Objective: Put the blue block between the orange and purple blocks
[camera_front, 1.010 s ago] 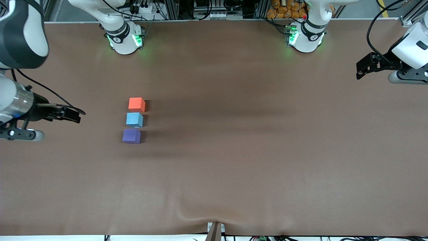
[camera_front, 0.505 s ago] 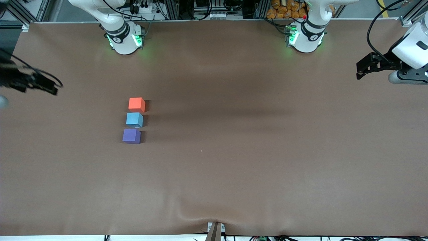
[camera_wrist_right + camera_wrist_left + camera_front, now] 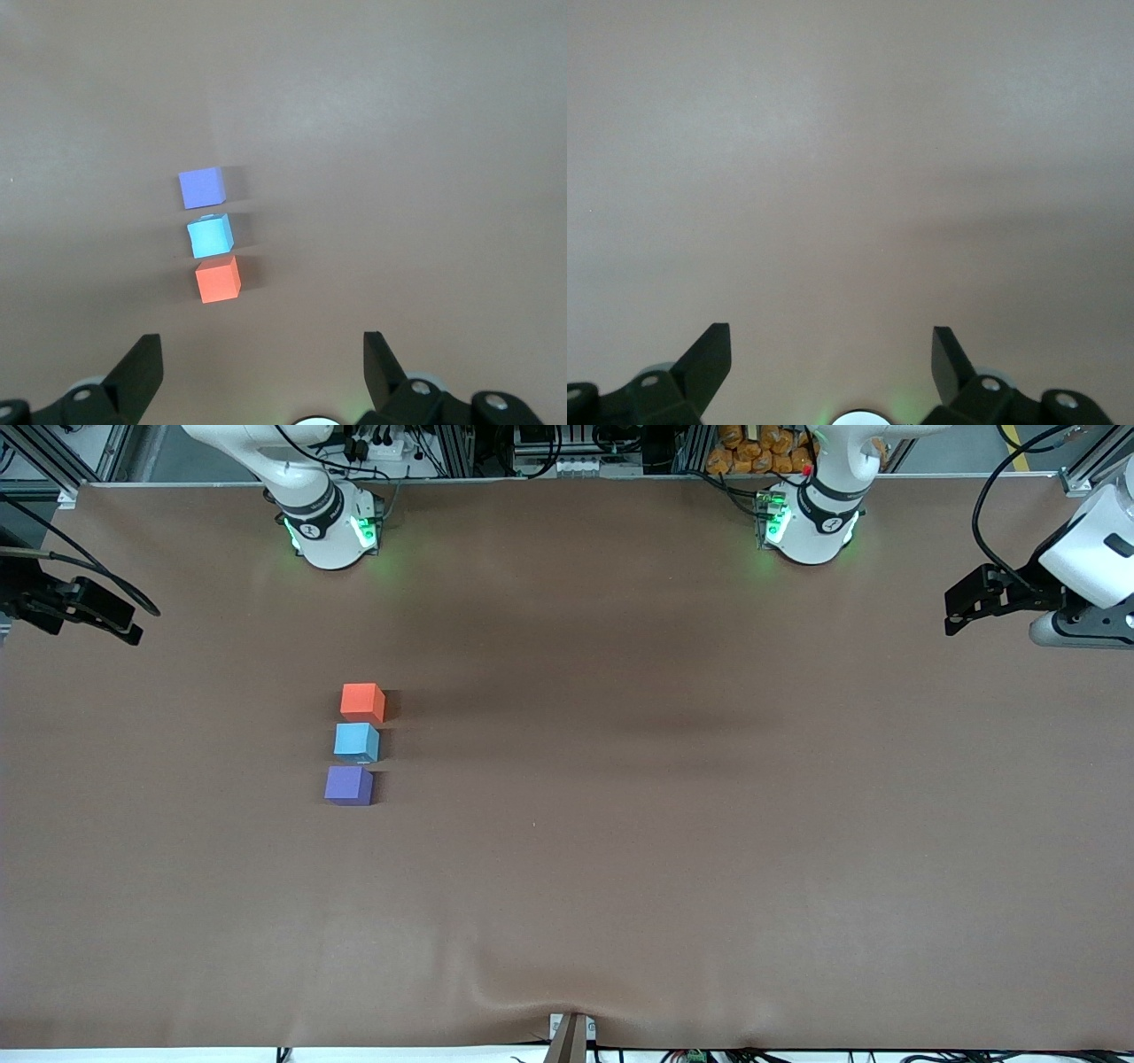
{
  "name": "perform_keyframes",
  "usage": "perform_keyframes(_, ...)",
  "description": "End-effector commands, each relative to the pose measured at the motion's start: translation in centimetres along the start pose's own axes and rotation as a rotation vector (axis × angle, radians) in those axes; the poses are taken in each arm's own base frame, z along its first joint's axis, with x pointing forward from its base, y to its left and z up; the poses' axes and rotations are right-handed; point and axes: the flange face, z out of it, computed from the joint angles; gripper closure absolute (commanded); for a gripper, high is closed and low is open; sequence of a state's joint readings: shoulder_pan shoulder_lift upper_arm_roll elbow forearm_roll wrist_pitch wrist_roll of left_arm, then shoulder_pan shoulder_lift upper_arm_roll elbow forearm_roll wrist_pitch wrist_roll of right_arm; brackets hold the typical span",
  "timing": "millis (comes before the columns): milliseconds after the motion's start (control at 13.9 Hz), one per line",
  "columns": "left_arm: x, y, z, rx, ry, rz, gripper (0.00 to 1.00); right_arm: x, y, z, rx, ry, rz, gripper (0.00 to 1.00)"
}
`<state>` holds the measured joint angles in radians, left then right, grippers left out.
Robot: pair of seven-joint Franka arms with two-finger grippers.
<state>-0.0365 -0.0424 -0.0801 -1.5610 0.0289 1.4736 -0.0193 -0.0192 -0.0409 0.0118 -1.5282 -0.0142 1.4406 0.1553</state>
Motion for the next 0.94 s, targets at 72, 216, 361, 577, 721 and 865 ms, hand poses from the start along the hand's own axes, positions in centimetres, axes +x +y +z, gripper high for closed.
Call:
perform_keyframes(72,0.3,-0.6,-0.1,-0.018,0.003,0.006,0.0,-0.7,0.9,-0.3,0.015,0.01,0.085,0.0)
perform_keyframes(216,0.3,-0.7,0.0,-0.018,0.001,0.004,0.0,-0.9,-0.2,-0.2,0.011,0.005,0.131,0.0)
perform_keyframes(361,0.3,-0.7,-0.1,-0.018,0.003,0.004,0.0,-0.8,-0.3,-0.4,0.012,0.009,0.128,0.0)
perform_keyframes(577,0.4,-0.8,0.1,-0.018,0.001,0.003,0.0,-0.8,0.0,-0.3,0.011,0.004,0.134,0.0)
perform_keyframes(721,0.4,-0.8,0.1,-0.02,0.001,0.003,0.0,-0.8,-0.2,-0.4,0.011,0.006,0.131,0.0)
perform_keyframes(865,0.4,-0.9,0.1,-0.02,0.001,0.003,0.0,-0.8,-0.2,-0.3,0.01,0.006,0.129,0.0)
